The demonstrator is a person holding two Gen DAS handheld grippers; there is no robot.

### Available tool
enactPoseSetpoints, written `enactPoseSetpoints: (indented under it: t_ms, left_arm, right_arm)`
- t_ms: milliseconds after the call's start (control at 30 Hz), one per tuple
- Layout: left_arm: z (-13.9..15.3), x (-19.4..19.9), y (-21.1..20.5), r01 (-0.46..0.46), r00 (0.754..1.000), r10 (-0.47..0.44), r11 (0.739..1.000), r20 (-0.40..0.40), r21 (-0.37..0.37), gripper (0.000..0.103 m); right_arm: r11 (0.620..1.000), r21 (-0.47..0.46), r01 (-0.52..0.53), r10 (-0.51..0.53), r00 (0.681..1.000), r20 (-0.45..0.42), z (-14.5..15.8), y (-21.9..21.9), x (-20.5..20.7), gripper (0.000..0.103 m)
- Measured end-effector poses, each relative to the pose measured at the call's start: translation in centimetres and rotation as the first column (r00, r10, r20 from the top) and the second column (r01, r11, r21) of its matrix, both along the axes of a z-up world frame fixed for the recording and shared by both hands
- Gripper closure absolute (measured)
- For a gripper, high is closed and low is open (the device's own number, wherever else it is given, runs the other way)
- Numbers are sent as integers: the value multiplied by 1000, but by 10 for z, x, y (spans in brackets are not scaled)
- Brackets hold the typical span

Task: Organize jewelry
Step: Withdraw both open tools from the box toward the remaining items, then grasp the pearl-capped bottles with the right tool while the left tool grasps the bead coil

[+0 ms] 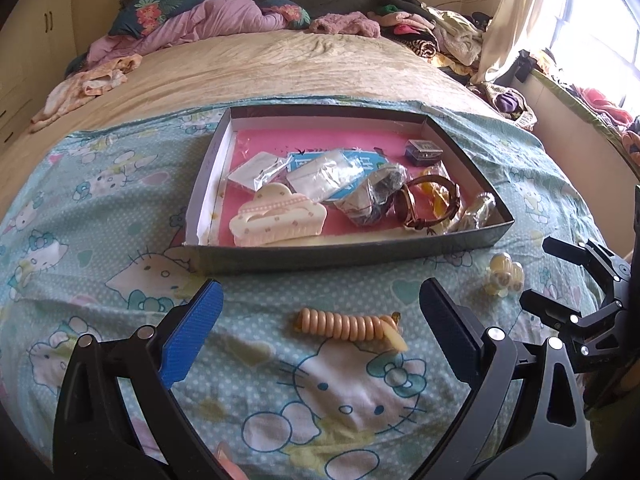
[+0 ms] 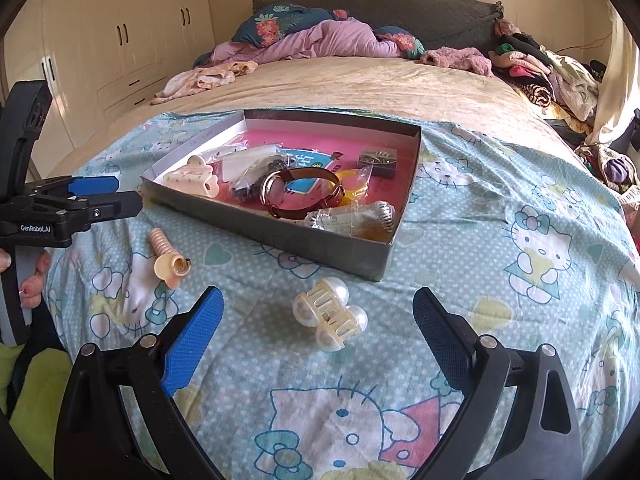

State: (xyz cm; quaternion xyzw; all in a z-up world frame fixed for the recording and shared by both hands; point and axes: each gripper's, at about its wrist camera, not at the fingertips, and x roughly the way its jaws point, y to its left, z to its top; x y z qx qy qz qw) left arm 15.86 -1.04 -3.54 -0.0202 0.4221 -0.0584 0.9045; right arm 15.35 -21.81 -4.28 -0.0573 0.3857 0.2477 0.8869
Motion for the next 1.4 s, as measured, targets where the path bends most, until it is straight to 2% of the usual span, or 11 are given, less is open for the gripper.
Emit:
enactPoseSetpoints:
  t_ms: [467,567,667,733,800,900,1033,1067,1133,1267,1400]
  left_arm:
    - [-41,3,-13,36,993,-33,999,-113,29,10]
    - [-49,6,-11,29,990,-26,999,-136,20,10]
    - [-53,8,-10,29,989,-28,1000,-146,6,10]
    - [-55,10,-11,32,989,-31,999,-148,3,10]
    - [-56,12,-12,36,988,-35,999,-150,6,10]
    - [-59,16,-15,37,989,-33,999,-147,26,10]
    - [-63,17,-27,54,990,-39,992,-136,113,12]
    - [-62,16,-29,63,990,-47,990,-130,123,16]
    - [-58,12,-31,78,992,-64,989,-110,128,38]
    - [-53,6,-29,79,993,-67,987,-95,137,38]
    - [-34,-2,-24,65,997,-61,992,-41,112,38]
  right_arm:
    - [1000,-15,-5,4,999,-41,-23,-1,4,10]
    - [1000,-11,-3,2,998,-56,-30,0,10,20]
    - [1000,-8,-3,3,997,-75,-38,1,18,36]
    - [1000,0,-4,4,997,-81,-41,0,21,53]
    - [1000,15,-14,15,997,-80,-42,-1,22,59]
    - [999,29,-27,29,997,-73,-40,-1,21,59]
    - [998,46,-42,45,997,-62,-36,0,16,59]
    - [998,52,-44,47,997,-62,-34,0,15,59]
    - [997,58,-46,49,997,-55,-31,0,13,59]
    - [996,69,-55,58,998,-38,-20,0,8,59]
    - [994,77,-72,73,997,-13,-8,4,4,59]
